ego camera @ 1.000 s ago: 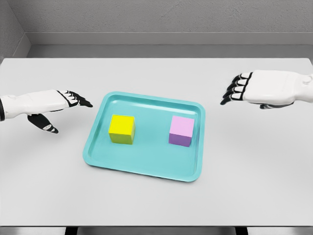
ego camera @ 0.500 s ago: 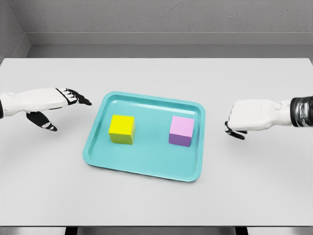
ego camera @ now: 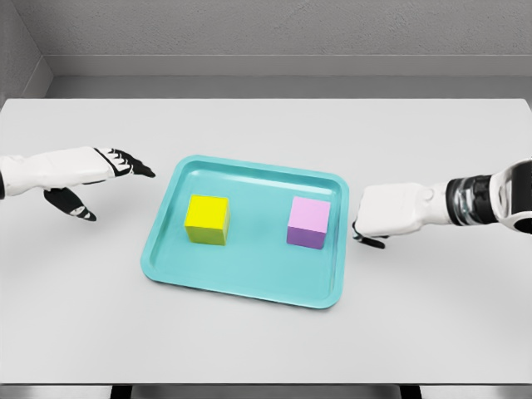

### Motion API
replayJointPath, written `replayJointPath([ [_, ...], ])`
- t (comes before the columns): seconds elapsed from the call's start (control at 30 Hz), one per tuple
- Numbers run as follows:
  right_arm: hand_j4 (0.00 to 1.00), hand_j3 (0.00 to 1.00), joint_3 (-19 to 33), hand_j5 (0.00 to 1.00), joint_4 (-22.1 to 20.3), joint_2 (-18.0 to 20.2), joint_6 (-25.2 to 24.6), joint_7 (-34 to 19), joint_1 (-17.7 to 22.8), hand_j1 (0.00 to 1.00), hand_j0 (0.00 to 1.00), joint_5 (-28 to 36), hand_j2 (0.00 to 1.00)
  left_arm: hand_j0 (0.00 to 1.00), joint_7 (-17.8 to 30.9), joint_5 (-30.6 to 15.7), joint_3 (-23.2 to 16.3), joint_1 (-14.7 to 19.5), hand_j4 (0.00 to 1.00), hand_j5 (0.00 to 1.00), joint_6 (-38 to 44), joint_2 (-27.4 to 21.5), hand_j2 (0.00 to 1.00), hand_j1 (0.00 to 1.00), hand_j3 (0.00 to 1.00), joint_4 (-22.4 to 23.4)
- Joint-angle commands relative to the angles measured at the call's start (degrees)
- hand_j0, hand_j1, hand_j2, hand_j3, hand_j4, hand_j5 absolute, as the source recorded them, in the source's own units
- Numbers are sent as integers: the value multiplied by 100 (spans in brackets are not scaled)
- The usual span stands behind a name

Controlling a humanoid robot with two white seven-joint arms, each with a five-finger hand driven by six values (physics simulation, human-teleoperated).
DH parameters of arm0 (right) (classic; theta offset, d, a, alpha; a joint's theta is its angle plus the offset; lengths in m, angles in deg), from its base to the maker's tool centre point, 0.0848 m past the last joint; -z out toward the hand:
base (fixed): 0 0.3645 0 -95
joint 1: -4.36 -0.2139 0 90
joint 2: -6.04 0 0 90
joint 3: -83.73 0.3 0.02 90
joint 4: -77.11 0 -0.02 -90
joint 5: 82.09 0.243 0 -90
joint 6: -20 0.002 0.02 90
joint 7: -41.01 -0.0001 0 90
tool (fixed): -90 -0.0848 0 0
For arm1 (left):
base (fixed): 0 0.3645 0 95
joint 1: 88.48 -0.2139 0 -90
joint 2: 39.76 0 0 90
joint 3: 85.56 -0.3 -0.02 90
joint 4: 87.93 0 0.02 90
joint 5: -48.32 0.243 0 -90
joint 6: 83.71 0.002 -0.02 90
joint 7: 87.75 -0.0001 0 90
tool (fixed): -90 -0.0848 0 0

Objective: Push two cubes

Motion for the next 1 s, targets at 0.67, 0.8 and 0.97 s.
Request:
replayJointPath([
  [0.67,16,16,-427,16,304,-472,-12,1,-308,16,16,-10,16,100,7,69,-39,44,100,100,13,-6,100,100,100,8],
  [0.8,16,16,-436,16,304,-498,-12,1,-378,16,16,-10,16,90,253,219,-109,105,90,90,13,12,90,90,90,8],
  [0.97,16,16,-550,16,296,-630,-12,1,-448,16,16,-10,16,13,501,359,-109,316,13,13,13,161,13,13,13,-71],
])
